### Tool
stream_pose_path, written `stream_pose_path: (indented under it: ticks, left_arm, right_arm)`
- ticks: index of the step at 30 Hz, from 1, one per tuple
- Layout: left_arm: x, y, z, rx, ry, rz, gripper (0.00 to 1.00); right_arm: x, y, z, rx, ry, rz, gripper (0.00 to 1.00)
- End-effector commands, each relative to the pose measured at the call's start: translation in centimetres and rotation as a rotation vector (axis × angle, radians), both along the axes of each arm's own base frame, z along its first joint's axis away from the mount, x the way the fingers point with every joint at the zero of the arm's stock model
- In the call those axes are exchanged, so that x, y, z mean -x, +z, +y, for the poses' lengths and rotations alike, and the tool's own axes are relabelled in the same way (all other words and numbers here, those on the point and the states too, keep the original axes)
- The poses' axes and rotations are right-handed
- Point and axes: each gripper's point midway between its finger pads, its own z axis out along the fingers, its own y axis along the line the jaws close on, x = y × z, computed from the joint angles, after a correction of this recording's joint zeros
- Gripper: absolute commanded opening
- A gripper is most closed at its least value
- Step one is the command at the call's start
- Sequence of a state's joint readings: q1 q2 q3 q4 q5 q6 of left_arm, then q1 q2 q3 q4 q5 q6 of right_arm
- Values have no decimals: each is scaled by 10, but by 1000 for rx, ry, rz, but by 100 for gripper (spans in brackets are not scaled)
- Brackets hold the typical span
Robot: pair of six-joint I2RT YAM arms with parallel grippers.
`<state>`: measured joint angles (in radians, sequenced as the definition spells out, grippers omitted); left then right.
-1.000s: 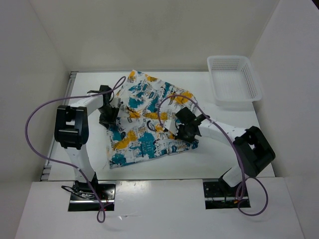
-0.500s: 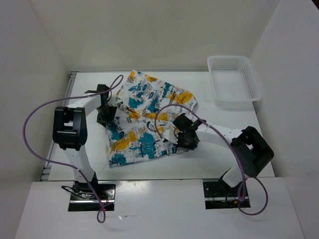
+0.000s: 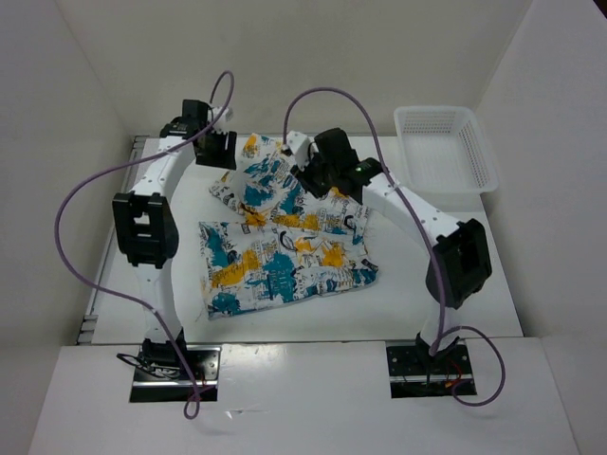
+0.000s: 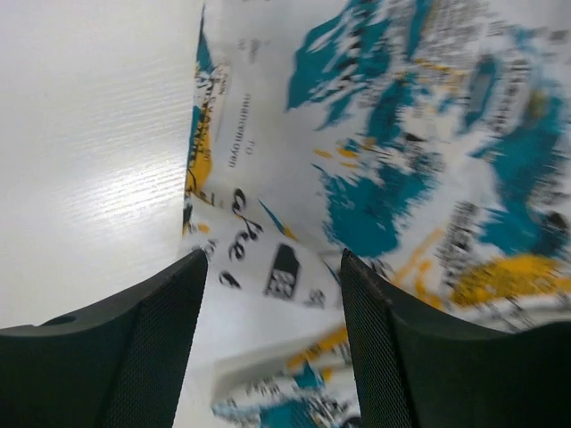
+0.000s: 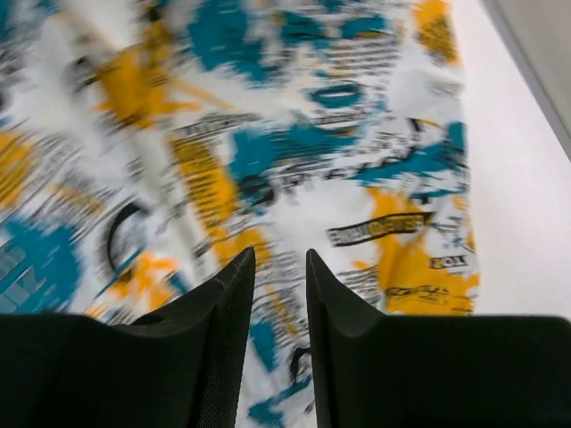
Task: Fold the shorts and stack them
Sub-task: Flatten the shorts out, then fold the shorts
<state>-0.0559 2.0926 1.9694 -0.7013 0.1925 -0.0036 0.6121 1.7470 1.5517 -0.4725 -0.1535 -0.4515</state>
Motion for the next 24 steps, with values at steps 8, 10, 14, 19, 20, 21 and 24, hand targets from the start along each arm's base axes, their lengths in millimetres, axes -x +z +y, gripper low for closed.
stream_pose_path:
  ticks: [8,10,14,19,20,21,24]
  left_arm:
    - [-41,-97,36,-193,128,92,71]
    - [-32,-110,36,-197,125,126,69]
    - [-7,-134,44,-239,139,198,44]
    - [30,-142,66,-296,184,248,13]
    - [35,-136,73,-303,199,244,12]
    - [47,-142,73,-307,195,273,12]
    - [58,-133,76,-316,201,269,14]
  right_arm:
    - [-132,-42,-82,-43,-482,-22,44]
    - [-142,-48,-95,-30,-509,-27,52]
    - [-148,-75,-112,24,-548,-12,63]
    - [-154,-101,-135,73,-584,4,73]
    - [-154,-110,-138,93,-585,10,77]
    - [-154,-115,-138,99,-584,18,79]
    - [-162,-124,-143,107,-603,19,83]
